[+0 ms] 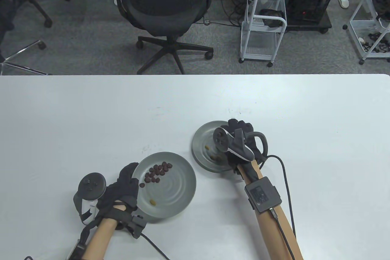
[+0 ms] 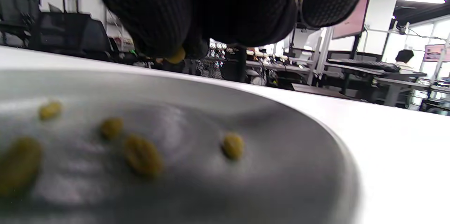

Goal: Pick raisins with hand pinch into plate

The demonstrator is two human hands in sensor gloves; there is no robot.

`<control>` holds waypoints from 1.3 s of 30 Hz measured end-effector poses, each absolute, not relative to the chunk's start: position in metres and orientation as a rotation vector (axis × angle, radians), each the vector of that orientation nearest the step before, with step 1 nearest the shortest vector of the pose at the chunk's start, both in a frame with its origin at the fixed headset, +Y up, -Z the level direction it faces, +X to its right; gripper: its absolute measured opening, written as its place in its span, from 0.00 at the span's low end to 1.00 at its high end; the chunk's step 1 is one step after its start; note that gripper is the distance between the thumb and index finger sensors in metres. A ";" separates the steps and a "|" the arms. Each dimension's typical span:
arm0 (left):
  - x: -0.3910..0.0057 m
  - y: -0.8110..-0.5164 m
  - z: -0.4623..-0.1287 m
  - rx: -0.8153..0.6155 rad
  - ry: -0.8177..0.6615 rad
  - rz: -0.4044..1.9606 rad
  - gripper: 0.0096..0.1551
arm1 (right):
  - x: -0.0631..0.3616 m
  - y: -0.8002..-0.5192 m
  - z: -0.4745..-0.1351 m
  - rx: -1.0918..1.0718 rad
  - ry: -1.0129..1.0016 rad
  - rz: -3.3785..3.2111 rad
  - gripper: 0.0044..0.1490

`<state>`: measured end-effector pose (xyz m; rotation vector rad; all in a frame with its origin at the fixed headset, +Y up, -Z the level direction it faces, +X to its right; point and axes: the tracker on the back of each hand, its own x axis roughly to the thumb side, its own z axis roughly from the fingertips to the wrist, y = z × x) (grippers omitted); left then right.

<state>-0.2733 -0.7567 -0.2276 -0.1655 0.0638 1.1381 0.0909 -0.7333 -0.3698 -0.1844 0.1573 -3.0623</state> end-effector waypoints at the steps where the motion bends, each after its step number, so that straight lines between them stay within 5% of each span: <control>1: -0.273 -0.757 -0.228 -0.165 0.064 1.137 0.35 | 0.092 -0.736 -0.371 -0.187 0.134 -3.066 0.24; 13: -0.273 -0.757 -0.228 -0.166 0.059 1.136 0.35 | 0.098 -0.750 -0.374 -0.169 0.005 -3.047 0.26; 20: -0.272 -0.757 -0.228 -0.165 0.054 1.133 0.35 | 0.077 -0.696 -0.351 -0.219 0.245 -3.139 0.32; 29: -0.272 -0.757 -0.227 -0.160 0.056 1.134 0.35 | -0.023 -0.644 -0.263 -0.830 0.303 -3.118 0.33; 33: -0.273 -0.757 -0.227 -0.159 0.056 1.133 0.35 | -0.064 -0.653 -0.228 -1.156 0.070 -3.108 0.32; 39: -0.272 -0.757 -0.227 -0.159 0.049 1.128 0.35 | -0.089 -0.674 -0.210 -1.279 -0.154 -2.978 0.35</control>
